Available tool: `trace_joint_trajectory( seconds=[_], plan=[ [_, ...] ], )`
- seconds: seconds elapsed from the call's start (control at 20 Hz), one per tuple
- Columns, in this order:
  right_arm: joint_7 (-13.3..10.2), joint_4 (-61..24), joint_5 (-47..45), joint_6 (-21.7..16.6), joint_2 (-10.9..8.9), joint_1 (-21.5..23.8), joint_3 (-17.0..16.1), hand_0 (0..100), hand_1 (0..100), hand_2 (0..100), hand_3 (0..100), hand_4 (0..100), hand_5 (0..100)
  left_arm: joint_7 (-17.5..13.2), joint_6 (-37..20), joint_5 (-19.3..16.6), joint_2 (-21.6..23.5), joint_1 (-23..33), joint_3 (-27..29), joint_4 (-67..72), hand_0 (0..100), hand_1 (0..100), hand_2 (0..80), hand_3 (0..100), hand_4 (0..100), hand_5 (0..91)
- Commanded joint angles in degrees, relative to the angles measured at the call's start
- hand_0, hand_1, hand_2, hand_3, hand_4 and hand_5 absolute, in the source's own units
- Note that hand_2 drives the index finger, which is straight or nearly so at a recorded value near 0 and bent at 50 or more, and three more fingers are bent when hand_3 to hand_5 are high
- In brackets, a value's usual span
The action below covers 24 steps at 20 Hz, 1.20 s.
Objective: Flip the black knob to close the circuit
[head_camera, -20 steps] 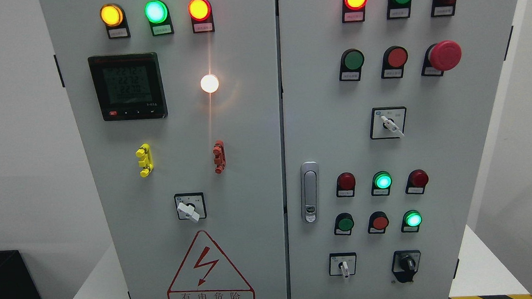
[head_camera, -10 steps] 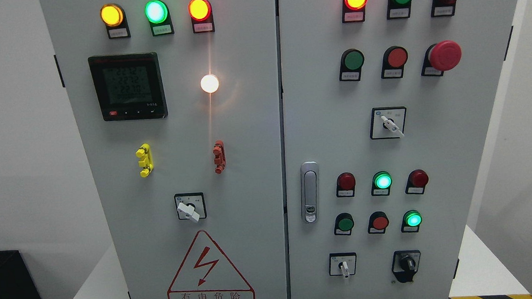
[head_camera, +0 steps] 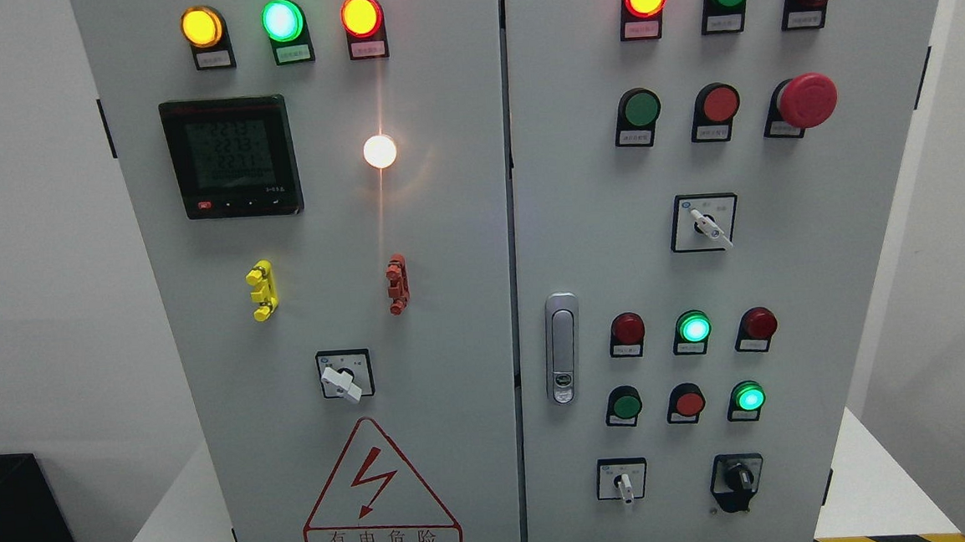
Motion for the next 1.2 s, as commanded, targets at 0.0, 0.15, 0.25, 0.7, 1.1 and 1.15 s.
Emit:
trace_joint_trajectory(
  seconds=[0.0,0.15,0.25,0.7,1.1,1.15],
  plan=[
    [-1.21,-15.74,11.21,0.07,2.67,-0.33,-0.57,0,0,59,75,61,46,0.01,-0.04,0.0,0.0,0.0,-0.05,0.03,12,56,0.0,0,0,0.0],
    [-1.3,-21.36,15.01,0.07,3.2,0.02,-0.84,0,0,65,79,65,51,0.01,-0.04,0.0,0.0,0.0,0.04,0.03,12,56,0.0,0,0,0.0],
    [-1.3,-25.06,16.24,0.16,3.64,0.11,-0.76,0,0,69,83,67,54,0.01,-0.04,0.0,0.0,0.0,0.04,-0.06,12,56,0.0,0,0,0.0],
    [-0.59,-38.6,18.0,2.79,4.35,1.08,-0.23,0,0,76,90,73,64,0.1,-0.04,0.0,0.0,0.0,0.04,0.03,12,56,0.0,0,0,0.0],
    [2.92,-47.74,19.84,8.06,4.35,1.08,-0.05,0,0,82,95,79,71,0.1,-0.04,0.0,0.0,0.0,0.04,0.03,12,56,0.0,0,0,0.0],
    [3.27,-48.36,20.2,8.59,4.35,1.08,-0.05,0,0,82,96,79,72,0.01,-0.04,0.0,0.0,0.0,-0.05,0.03,12,56,0.0,0,0,0.0]
  ],
)
